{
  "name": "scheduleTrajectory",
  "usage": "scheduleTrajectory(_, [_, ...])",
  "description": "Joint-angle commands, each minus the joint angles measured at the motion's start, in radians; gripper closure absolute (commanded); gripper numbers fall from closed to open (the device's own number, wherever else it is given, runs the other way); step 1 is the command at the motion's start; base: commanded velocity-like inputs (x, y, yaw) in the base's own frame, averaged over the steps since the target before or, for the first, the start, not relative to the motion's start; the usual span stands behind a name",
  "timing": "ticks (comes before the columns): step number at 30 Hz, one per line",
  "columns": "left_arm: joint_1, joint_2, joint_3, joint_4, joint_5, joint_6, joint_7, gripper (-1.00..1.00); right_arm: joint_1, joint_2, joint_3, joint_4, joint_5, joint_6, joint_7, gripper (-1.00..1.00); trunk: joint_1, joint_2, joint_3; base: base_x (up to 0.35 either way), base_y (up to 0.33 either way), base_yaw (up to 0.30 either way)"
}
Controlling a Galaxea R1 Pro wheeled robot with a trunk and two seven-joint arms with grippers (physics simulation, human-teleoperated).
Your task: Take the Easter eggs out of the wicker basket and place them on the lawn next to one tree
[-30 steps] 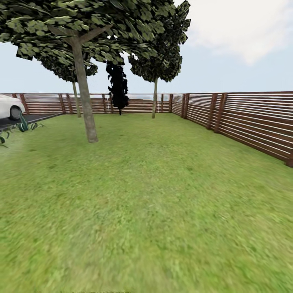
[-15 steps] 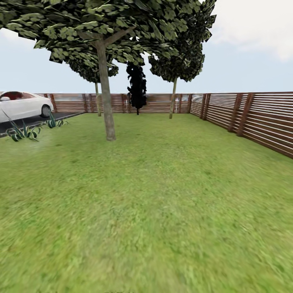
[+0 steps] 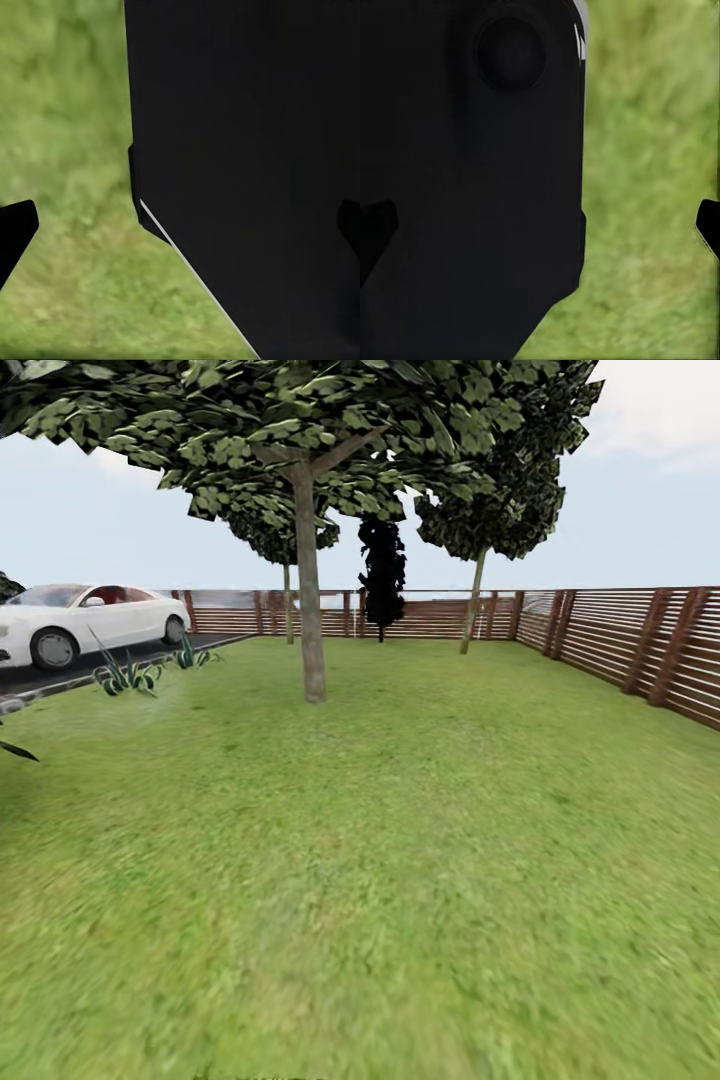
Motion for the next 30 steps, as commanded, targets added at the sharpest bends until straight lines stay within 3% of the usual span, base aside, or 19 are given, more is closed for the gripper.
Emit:
scheduleTrajectory(1, [0.000,0.000,0.000,-0.001,0.000,0.000,0.001,-1.00,0.000,0.000,0.000,-0.001,-0.001,-0.001,-0.001,-1.00,0.000,0.000,-0.001,0.000,0.000,0.290])
scheduleTrajectory(30, [0.000,0.000,0.000,-0.001,0.000,0.000,0.001,-1.00,0.000,0.000,0.000,-0.001,-0.001,-0.001,-0.001,-1.00,0.000,0.000,-0.001,0.000,0.000,0.290])
